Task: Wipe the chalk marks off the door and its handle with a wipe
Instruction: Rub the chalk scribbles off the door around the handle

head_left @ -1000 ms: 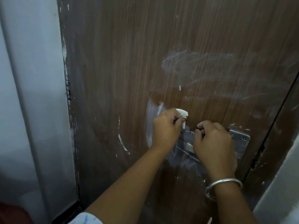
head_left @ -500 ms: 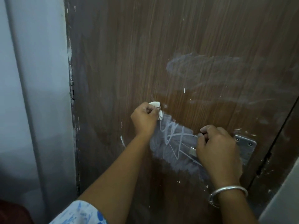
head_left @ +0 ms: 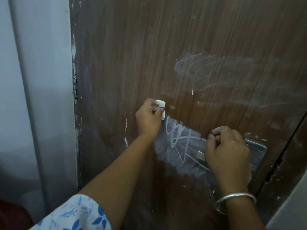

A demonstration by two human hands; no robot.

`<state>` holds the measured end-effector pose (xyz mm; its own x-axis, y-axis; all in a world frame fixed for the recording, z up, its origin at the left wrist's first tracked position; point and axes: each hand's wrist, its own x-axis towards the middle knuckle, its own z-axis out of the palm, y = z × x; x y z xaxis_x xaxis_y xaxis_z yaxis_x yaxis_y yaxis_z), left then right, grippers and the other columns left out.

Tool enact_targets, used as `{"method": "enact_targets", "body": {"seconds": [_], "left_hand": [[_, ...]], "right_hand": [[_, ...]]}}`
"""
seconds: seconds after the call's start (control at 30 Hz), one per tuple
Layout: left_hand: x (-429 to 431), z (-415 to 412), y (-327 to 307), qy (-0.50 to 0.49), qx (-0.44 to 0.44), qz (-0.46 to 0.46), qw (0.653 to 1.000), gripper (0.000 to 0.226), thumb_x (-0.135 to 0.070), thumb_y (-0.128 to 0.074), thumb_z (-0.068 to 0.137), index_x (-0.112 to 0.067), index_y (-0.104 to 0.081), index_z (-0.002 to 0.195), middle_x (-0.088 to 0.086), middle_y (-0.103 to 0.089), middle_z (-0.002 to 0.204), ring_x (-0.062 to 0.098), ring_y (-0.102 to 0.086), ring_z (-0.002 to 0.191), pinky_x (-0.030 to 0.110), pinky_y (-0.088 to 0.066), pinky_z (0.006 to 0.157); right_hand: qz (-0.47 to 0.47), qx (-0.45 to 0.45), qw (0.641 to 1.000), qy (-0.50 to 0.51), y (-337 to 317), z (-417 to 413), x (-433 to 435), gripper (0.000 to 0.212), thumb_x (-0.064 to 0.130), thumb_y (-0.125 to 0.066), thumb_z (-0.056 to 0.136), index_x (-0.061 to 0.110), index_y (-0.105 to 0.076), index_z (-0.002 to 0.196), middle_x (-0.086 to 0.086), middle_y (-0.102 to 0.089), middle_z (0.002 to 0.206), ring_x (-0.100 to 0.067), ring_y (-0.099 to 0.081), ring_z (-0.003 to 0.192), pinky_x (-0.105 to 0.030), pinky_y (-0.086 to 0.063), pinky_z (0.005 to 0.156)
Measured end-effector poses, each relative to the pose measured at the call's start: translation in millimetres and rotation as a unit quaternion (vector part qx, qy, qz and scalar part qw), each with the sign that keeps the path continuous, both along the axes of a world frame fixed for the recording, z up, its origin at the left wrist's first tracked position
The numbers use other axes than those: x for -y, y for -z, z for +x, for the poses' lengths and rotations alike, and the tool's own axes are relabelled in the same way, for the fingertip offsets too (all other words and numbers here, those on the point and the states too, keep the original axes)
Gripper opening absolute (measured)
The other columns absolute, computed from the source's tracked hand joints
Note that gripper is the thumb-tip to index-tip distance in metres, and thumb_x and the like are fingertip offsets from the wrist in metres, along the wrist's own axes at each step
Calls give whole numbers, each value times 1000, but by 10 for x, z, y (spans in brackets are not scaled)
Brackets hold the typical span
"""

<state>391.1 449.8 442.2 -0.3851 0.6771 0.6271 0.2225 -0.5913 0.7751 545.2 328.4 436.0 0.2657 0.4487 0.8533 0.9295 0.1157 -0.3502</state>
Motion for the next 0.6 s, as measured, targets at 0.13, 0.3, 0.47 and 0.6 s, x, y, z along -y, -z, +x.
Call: {"method": "enact_targets", "body": {"seconds": [0.13, 0.3, 0.47, 0.6], "left_hand": [[57, 51, 62, 11, -16, 15, 1000, 13, -8, -67, 81, -19, -60, 79, -8, -59, 66, 6, -58, 63, 25, -50, 61], [176, 217, 132, 9, -150, 105, 983, 6, -7, -67, 79, -12, -64, 76, -7, -56, 73, -1, -51, 64, 5, -38, 62], [41, 87, -69, -7, -19, 38, 999, 7, -8, -67, 79, -11, -66, 72, -2, -64, 70, 10, -59, 64, 20, -45, 63], [-51, -53, -153, -16, 8, 6, 1000, 10, -12, -69, 79, -13, -64, 71, -5, -62, 66, 9, -59, 65, 20, -44, 61]], "right_hand": [[-14, 15, 1000, -6, 11, 6, -21, 12, 5, -64, 79, 5, -63, 91, -14, -59, 81, -25, -51, 64, -26, -33, 58], [-30, 24, 999, 5, 5, -9, -16, 15, 8, -62, 81, 6, -63, 96, -13, -60, 84, -29, -56, 68, -27, -34, 59], [-38, 27, 999, 5, -2, -9, -15, 15, 9, -61, 81, 6, -63, 96, -14, -61, 85, -32, -57, 70, -28, -35, 60], [-37, 32, 999, 10, 1, -15, -18, 15, 9, -62, 81, 6, -63, 96, -14, -61, 85, -31, -58, 69, -28, -36, 58]]}}
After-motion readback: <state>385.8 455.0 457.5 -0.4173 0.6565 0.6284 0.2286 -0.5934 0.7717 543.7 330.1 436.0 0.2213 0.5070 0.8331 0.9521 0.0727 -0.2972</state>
